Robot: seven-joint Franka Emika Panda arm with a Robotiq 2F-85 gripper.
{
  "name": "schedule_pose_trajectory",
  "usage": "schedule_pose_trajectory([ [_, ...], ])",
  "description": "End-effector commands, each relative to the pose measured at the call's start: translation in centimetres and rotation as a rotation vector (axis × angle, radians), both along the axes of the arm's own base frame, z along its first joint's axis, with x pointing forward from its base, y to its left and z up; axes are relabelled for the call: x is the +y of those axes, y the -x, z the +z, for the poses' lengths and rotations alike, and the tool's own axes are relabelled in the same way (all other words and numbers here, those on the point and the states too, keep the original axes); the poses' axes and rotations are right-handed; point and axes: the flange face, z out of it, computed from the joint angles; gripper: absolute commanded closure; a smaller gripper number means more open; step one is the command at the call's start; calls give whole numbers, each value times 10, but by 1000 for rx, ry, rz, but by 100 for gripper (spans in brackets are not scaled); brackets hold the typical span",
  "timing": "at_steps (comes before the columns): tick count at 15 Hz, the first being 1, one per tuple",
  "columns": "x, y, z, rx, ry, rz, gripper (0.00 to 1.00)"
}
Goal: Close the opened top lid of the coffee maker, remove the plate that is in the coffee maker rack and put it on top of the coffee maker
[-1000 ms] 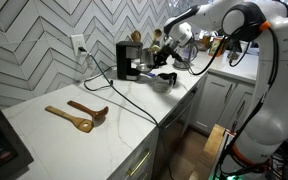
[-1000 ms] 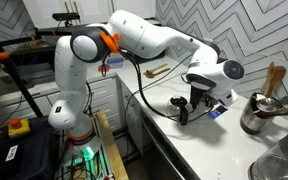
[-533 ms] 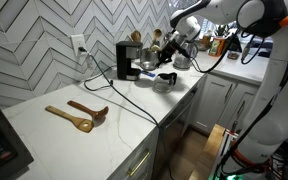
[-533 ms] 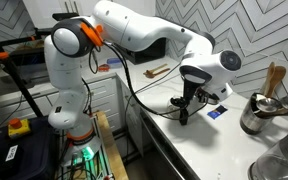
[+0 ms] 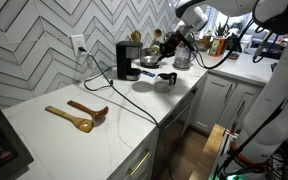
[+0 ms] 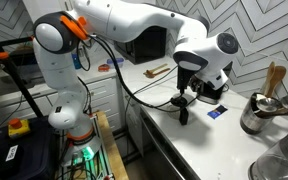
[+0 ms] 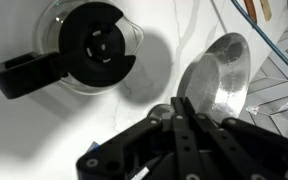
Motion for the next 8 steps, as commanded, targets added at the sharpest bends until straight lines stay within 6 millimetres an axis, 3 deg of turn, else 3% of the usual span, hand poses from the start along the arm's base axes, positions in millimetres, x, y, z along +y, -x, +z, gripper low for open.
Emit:
schedule_pose_trajectory([
  [1, 9, 2, 18, -23, -7, -9, 100],
  [8, 26, -24, 44, -90, -21, 18, 100],
])
